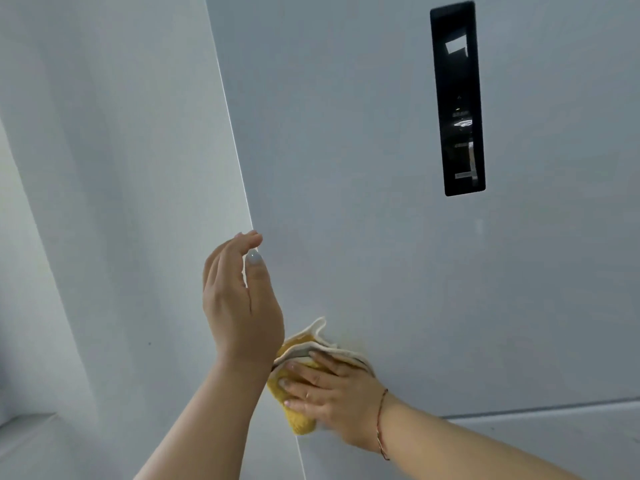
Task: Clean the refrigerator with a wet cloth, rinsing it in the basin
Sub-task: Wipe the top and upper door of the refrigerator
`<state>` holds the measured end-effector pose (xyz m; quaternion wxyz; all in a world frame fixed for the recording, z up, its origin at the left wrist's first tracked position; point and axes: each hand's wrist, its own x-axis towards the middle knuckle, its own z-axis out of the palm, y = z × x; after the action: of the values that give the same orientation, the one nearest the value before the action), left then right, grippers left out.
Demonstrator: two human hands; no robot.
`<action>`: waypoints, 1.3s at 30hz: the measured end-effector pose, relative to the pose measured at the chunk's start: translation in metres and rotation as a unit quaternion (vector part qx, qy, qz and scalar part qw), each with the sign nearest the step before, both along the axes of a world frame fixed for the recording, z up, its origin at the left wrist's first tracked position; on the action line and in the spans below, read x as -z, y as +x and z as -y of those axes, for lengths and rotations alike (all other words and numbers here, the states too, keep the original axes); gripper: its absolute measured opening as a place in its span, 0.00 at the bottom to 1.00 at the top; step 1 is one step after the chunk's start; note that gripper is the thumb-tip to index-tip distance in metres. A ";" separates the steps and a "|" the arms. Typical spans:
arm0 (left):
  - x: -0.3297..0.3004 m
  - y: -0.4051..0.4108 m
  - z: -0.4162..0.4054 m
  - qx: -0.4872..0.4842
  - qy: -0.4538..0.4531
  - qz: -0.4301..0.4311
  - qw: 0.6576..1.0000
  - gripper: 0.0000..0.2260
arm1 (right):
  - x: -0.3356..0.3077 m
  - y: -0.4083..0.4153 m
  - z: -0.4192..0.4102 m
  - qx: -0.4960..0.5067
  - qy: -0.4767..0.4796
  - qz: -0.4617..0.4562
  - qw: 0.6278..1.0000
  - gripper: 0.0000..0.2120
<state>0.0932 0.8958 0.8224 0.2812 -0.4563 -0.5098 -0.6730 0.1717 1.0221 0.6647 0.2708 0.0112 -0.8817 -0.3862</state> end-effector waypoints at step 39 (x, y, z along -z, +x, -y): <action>0.061 -0.045 0.099 0.015 -0.271 0.184 0.945 0.15 | -0.077 -0.037 0.105 -0.189 -0.967 -0.138 0.103 0.30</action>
<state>0.0481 0.7966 0.7613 0.0381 -0.3911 -0.7085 -0.5862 0.1343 0.9175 0.7419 0.2334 -0.1468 -0.4245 0.8625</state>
